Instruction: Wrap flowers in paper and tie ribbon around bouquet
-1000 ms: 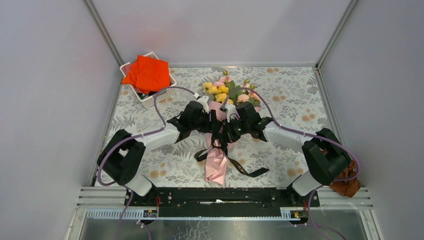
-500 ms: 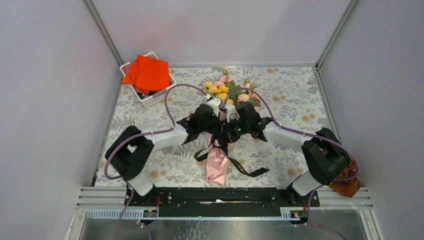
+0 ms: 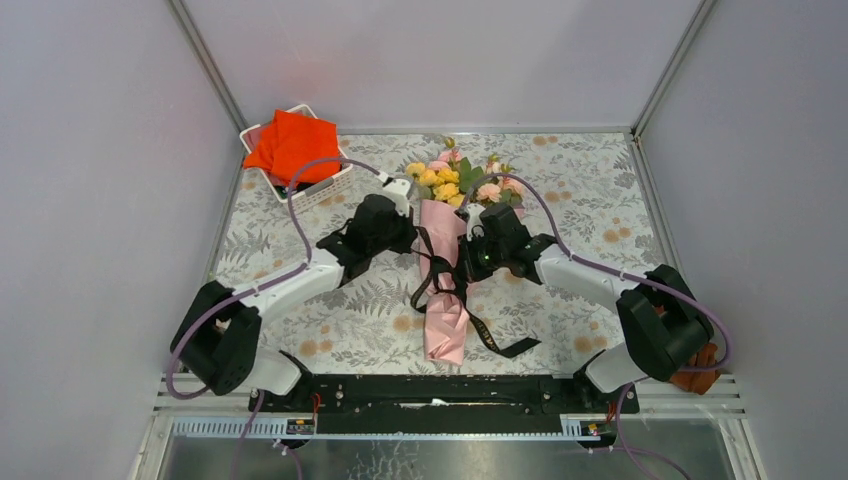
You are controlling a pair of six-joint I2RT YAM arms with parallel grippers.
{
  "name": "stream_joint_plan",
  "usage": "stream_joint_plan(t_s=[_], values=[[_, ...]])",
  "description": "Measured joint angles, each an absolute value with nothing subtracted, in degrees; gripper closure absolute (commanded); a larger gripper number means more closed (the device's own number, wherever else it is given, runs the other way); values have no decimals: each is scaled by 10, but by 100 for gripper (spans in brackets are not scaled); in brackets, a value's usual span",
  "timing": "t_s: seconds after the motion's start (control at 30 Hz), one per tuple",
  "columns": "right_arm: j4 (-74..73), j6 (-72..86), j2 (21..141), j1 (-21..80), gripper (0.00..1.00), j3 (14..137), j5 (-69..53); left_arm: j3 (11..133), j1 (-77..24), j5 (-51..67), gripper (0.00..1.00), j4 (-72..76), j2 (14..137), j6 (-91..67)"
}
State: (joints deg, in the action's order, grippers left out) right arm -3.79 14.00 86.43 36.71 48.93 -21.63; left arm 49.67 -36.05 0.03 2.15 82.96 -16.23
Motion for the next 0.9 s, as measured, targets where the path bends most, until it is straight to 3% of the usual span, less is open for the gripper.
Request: stream_joint_plan(t_s=[0.5,0.77,0.9], values=[[-125,200,794,357,100,472,-93,370,-328,57,100,30,791,-151],[-117,195,757,353,100,471,-100,334,-330,129,100,87,778,-37],[-89,229,751,296,100,441,-110,334,-333,161,100,108,777,7]])
